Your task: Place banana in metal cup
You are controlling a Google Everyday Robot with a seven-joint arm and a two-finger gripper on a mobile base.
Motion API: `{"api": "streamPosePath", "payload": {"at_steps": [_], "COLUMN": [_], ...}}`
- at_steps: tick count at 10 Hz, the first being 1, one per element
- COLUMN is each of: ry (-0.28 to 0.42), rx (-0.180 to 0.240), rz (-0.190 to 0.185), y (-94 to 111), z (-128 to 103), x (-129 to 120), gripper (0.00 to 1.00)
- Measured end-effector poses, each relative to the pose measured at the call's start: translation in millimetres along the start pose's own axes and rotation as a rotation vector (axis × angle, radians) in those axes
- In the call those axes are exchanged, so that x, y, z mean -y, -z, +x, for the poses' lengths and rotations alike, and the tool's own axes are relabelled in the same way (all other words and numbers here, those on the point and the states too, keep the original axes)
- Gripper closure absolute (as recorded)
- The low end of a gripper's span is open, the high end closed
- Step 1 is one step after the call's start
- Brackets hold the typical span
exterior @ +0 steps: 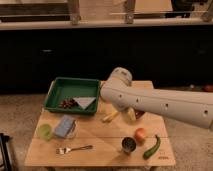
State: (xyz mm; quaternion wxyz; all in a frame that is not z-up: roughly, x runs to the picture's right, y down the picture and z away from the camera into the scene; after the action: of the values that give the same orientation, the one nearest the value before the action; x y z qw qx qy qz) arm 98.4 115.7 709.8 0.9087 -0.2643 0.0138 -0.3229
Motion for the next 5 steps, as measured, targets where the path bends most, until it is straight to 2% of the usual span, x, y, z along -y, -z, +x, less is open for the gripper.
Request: {"api": "streamPosePath", "payload": {"at_steps": [2,5], "ry": [0.014,0.028], "rx": [0.012,0.016], "rz": [0.000,-0.003], "y": [-4.7,-8.4], "z": [-7.4,-3.6], "x": [7.4,11.2], "gripper": [0.20,0.20]}}
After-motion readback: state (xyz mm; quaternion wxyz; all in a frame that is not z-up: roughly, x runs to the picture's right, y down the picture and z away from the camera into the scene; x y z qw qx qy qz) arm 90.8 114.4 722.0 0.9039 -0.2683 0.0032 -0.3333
